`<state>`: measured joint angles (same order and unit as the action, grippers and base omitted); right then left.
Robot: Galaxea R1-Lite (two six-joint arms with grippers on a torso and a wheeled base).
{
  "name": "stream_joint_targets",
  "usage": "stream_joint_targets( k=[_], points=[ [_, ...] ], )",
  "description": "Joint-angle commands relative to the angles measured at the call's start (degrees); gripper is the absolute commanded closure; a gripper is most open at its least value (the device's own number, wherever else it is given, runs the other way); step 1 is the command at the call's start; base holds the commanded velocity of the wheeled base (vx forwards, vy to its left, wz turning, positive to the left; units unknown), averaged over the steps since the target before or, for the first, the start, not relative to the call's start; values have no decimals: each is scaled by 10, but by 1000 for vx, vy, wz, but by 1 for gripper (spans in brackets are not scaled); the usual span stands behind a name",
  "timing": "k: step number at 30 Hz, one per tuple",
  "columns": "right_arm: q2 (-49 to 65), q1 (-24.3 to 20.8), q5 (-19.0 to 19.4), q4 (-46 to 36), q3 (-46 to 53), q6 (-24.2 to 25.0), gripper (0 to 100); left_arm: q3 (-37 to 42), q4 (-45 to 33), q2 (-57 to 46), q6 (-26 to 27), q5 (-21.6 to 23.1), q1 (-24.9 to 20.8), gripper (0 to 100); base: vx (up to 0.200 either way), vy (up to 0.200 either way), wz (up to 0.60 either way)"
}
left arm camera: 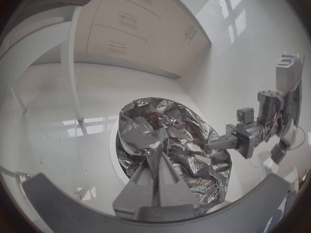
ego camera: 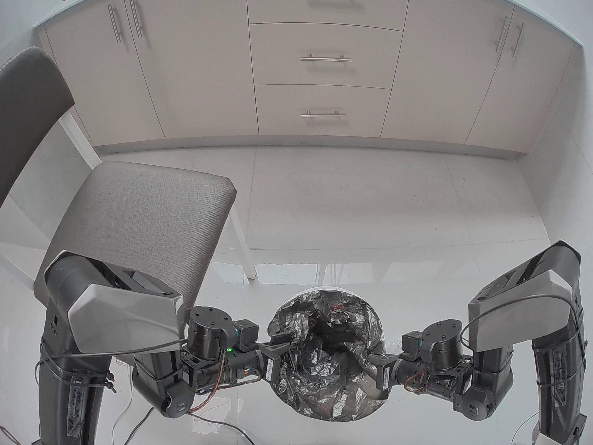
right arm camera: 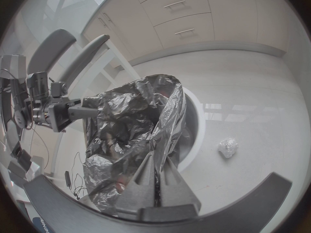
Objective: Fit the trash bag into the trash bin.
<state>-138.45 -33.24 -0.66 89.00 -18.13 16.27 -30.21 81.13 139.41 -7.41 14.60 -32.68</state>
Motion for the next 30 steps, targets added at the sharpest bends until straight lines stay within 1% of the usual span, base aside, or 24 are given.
stream_joint_targets(
  k=[1, 3, 4, 9, 12, 16, 18, 23, 30],
  points=[
    [-8, 12, -7, 10, 1, -1, 100, 3, -3, 18, 1, -1, 3, 100, 0, 0, 0],
    [-8, 13, -8, 10, 1, -1, 100, 3, -3, 19, 2, -1, 3, 100, 0, 0, 0],
    [-7, 17, -15, 10, 1, -9, 100, 3, -3, 21, 4, -1, 3, 100, 0, 0, 0],
    [-11, 27, -18, 10, -3, -25, 100, -3, -4, 22, 6, -1, 3, 100, 0, 0, 0],
    [-20, 48, -19, 10, -14, -35, 100, -11, -3, 28, 6, -5, 9, 100, 0, 0, 0],
    [-24, 60, -21, 10, -18, -45, 100, -15, -4, 28, 6, -5, 12, 100, 0, 0, 0],
    [-26, 65, -31, 10, -28, -48, 100, -15, -3, 28, 6, -5, 13, 100, 0, 0, 0],
    [-39, 66, -36, 10, -40, -48, 100, -13, -2, 31, 7, -5, 12, 100, 0, 0, 0],
    [-38, 61, -43, 10, -23, -48, 100, -3, 0, 25, 8, -5, 5, 100, 0, 0, 0]
  ],
)
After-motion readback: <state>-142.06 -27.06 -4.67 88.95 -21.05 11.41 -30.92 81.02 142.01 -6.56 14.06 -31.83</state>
